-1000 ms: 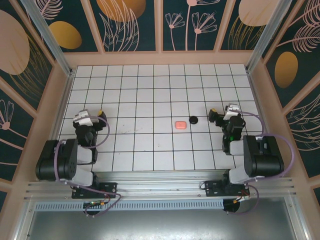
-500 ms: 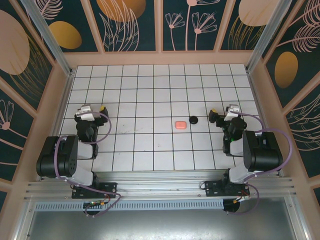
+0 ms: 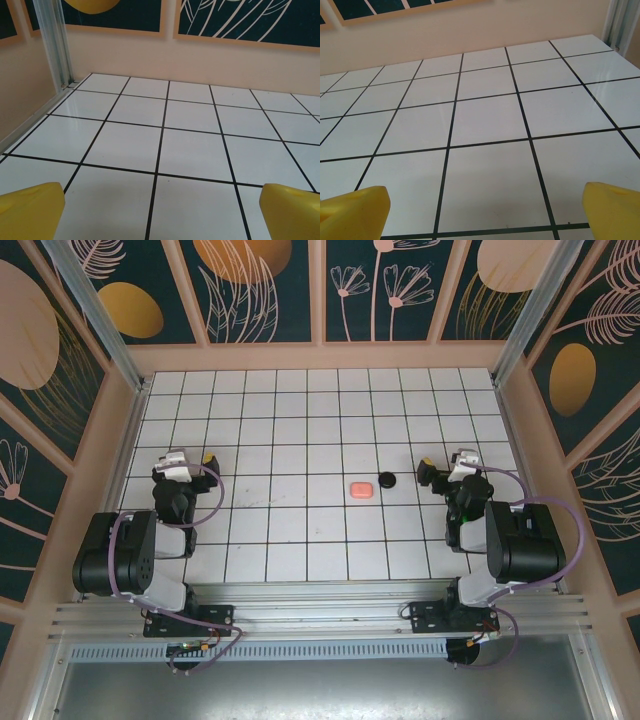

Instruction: Insert the wireless bluetooth earbuds into the charging case

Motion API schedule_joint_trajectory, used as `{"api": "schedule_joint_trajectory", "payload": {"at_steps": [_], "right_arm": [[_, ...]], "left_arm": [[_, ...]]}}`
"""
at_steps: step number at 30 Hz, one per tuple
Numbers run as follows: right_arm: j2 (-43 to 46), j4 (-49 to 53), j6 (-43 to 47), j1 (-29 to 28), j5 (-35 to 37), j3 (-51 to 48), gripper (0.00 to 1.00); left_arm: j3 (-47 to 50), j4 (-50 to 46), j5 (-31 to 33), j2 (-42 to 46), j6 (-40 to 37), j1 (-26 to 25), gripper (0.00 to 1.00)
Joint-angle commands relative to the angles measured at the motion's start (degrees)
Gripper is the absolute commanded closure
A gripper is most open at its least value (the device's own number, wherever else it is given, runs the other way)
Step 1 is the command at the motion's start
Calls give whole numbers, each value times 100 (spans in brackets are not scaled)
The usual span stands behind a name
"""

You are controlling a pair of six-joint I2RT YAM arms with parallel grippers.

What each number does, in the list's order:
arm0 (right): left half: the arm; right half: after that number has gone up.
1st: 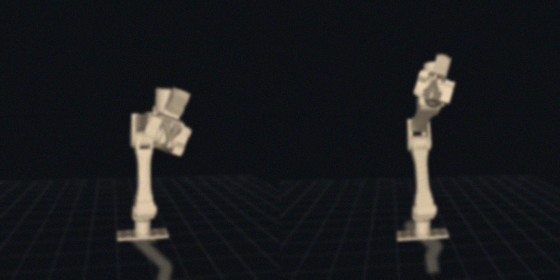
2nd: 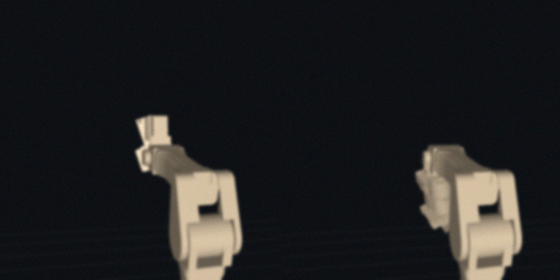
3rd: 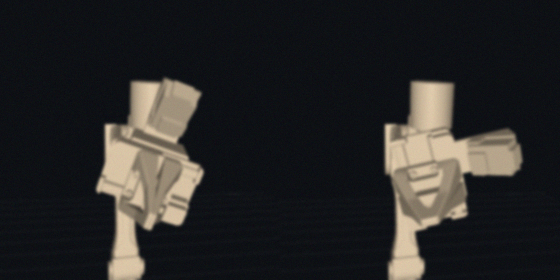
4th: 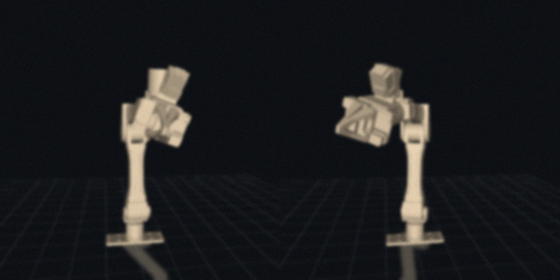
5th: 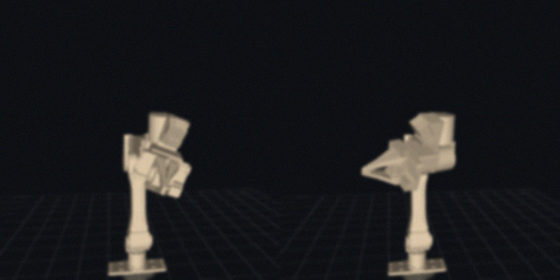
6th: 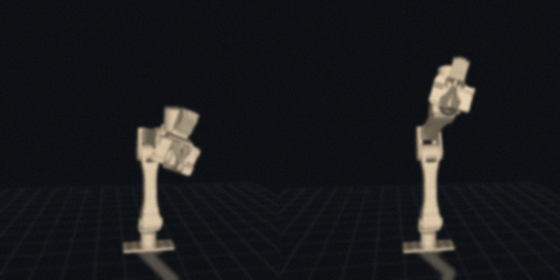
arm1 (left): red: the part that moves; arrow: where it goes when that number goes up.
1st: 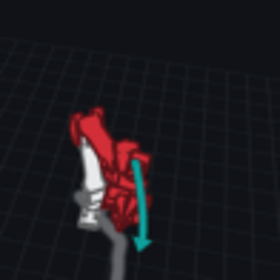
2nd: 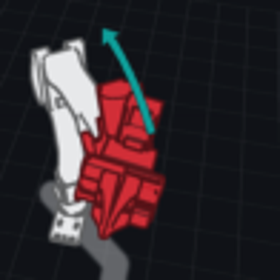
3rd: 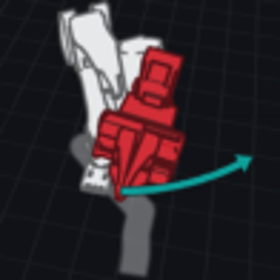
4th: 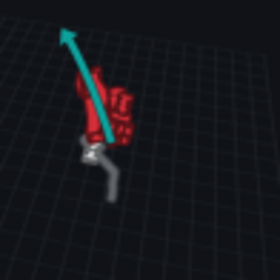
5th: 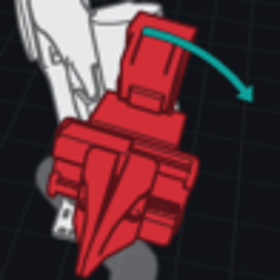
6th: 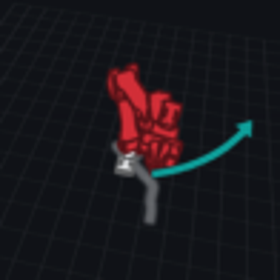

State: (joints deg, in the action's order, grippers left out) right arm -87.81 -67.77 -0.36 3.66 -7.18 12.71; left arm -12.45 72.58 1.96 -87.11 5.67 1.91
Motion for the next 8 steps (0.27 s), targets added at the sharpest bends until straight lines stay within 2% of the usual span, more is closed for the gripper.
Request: {"api": "schedule_joint_trajectory", "payload": {"at_steps": [1, 8], "right_arm": [[-35, -334, -21, -14, 24, 84, 1], [-38, -333, -19, -6, 24, 83, 1]], "left_arm": [[-111, 11, -46, -4, -89, -18, 2], [-100, 37, -46, 16, -93, -16, 2]]}}
